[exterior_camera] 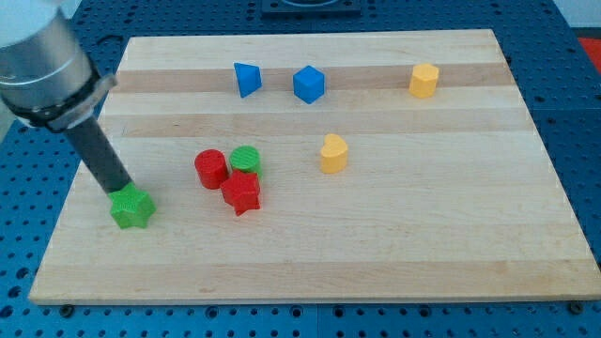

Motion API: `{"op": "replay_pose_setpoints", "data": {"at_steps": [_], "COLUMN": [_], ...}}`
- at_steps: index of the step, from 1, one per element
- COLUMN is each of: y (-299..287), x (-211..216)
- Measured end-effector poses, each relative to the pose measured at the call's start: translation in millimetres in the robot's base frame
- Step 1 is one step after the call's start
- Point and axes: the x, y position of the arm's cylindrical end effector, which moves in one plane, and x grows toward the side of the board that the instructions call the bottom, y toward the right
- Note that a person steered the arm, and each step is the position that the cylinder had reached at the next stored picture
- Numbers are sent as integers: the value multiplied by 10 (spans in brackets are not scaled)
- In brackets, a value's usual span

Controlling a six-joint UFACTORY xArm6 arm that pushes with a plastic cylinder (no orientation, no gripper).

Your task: Push the green star towards group of blocks

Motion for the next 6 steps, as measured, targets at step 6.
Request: {"op": "replay_pose_setpoints", "data": {"at_steps": [6], "y": [698], "x": [173]}}
